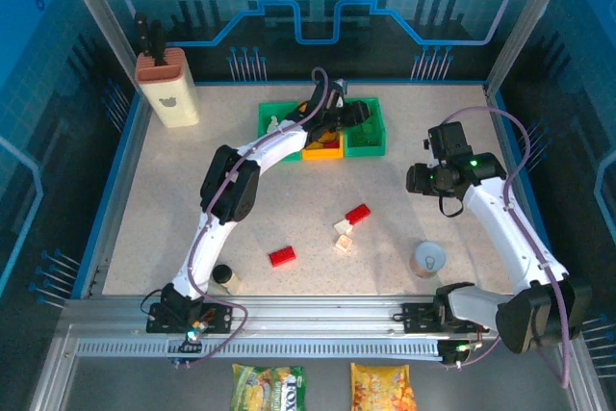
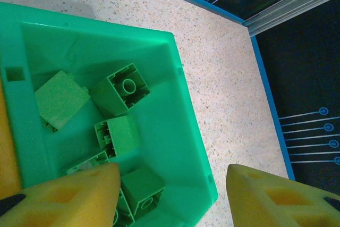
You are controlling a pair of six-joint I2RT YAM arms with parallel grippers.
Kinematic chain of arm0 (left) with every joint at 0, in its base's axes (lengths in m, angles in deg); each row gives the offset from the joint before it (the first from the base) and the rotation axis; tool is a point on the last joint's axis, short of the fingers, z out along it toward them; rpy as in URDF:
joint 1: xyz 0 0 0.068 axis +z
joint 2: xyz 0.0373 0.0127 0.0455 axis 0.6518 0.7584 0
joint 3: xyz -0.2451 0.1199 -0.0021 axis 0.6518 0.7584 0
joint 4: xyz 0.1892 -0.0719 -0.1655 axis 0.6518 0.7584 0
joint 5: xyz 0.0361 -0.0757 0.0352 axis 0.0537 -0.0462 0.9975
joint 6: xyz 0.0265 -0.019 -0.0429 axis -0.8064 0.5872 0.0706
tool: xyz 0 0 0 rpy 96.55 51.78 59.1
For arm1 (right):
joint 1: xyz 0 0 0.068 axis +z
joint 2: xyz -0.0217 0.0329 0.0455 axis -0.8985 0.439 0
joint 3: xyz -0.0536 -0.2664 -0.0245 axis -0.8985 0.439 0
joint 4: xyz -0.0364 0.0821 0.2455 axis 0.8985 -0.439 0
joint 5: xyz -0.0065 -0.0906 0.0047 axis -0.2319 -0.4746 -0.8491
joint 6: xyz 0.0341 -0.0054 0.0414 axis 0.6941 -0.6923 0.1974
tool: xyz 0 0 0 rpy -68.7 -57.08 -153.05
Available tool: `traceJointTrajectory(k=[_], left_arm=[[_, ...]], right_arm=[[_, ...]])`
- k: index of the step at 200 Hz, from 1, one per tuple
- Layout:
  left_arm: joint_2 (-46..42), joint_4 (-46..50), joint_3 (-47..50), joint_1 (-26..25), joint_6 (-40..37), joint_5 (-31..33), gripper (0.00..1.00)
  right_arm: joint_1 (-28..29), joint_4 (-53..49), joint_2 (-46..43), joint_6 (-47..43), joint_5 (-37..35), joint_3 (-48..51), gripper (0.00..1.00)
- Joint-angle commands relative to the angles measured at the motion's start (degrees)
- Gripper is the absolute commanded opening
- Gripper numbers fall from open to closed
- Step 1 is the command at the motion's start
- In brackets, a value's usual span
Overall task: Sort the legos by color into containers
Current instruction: Place the lego in the container.
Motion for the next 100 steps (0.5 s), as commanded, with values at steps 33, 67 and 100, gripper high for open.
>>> traceJointTrajectory(k=[33,67,100], left_arm=[[-12.52,9.26,5.79,-0.44,-7.89,0.01,0.55],[-17.59,17.78,10.02,-0.37,-12.06,-0.16,0.55],[-24.02,22.95,18.15,-0.43,-15.39,0.33,0.54]], right_arm=[[0.43,0.38,1.36,0.92,3.24,0.20,0.51],[4.09,1.39,4.19,1.64,2.76,0.20,0.51],[8.07,2.21,7.32,2.59,1.78,-0.06,0.51]])
